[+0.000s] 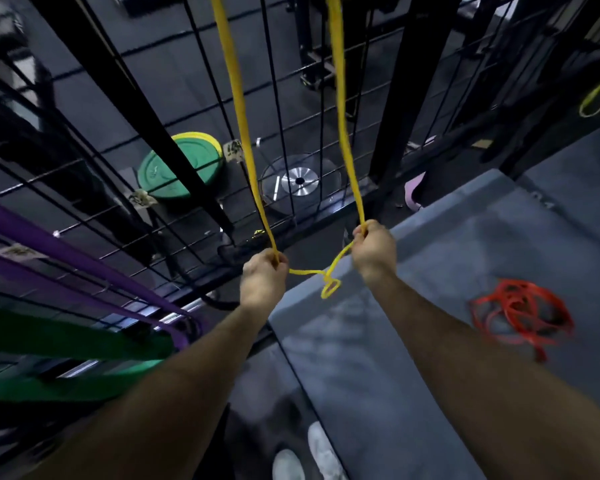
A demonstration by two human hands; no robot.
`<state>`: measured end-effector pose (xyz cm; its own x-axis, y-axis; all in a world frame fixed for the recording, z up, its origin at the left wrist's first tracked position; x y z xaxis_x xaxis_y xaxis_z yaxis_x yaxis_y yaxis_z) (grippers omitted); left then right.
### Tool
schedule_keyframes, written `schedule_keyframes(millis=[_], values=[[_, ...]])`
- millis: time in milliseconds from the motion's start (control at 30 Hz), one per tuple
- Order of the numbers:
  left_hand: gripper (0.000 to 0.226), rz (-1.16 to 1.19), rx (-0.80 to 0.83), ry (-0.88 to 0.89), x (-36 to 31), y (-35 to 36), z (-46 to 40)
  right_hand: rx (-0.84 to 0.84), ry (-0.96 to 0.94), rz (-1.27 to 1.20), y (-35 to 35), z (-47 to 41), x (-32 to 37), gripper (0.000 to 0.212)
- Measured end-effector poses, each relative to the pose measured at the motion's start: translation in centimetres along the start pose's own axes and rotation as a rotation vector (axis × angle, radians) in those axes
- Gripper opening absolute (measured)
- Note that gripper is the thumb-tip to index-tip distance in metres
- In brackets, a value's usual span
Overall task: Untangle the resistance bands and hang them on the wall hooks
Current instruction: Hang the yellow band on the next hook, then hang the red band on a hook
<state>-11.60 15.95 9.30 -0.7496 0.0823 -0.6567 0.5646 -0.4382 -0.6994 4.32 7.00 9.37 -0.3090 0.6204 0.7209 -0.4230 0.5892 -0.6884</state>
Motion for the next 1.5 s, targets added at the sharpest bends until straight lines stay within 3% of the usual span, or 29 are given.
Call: schedule_keyframes(millis=[167, 367, 500, 667, 833, 933, 1100, 1500], values=[[0.013, 0.015, 0.069, -0.051, 1.9, 1.7, -0.9, 0.156, 0.098, -0.029, 2.4, 0.1, -2.6, 0.017], [0.017, 0.100, 0.114, 0.016, 1.3, 4.9, -2.4, 0.250, 0.026, -0.231, 6.4, 0.2, -3.2, 0.013], [0.030, 0.122, 0.157, 0.005, 1.6, 5.6, -3.1, 0.280, -0.009, -0.298, 8.0, -0.5, -3.3, 0.023], [0.030, 0.165, 0.157, -0.011, 2.2, 6.0, -2.6, 0.275, 0.104, -0.345, 9.1, -0.3, -4.9, 0.034], [0.049, 0.065, 0.191, -0.217, 3.3, 7.2, -0.8, 0.178, 0.142, -0.244, 6.2, 2.1, -7.6, 0.035], [0.036, -0.003, 0.285, -0.112, 2.5, 8.5, 0.9, 0.071, 0.132, -0.233, 3.7, 3.9, -9.4, 0.031], [0.036, -0.075, 0.413, 0.128, -1.2, 12.4, 4.3, 0.066, 0.269, -0.169, -0.5, 5.4, -13.7, 0.038], [0.048, -0.177, 0.666, 0.276, -3.7, 30.1, 9.7, -0.076, 0.494, 0.064, -8.7, 7.6, -31.8, 0.040]])
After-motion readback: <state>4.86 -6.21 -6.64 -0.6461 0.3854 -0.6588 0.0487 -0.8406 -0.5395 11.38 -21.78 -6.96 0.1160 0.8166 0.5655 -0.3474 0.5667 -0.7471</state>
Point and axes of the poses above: each hand's wrist, its own z-axis away from the middle knuckle, its own y-axis out of the palm, x = y × z, the point moved 2 cm from there along -z, towards the middle knuckle, and after that the axes turned 4 degrees about -y, right-handed, at the moved point
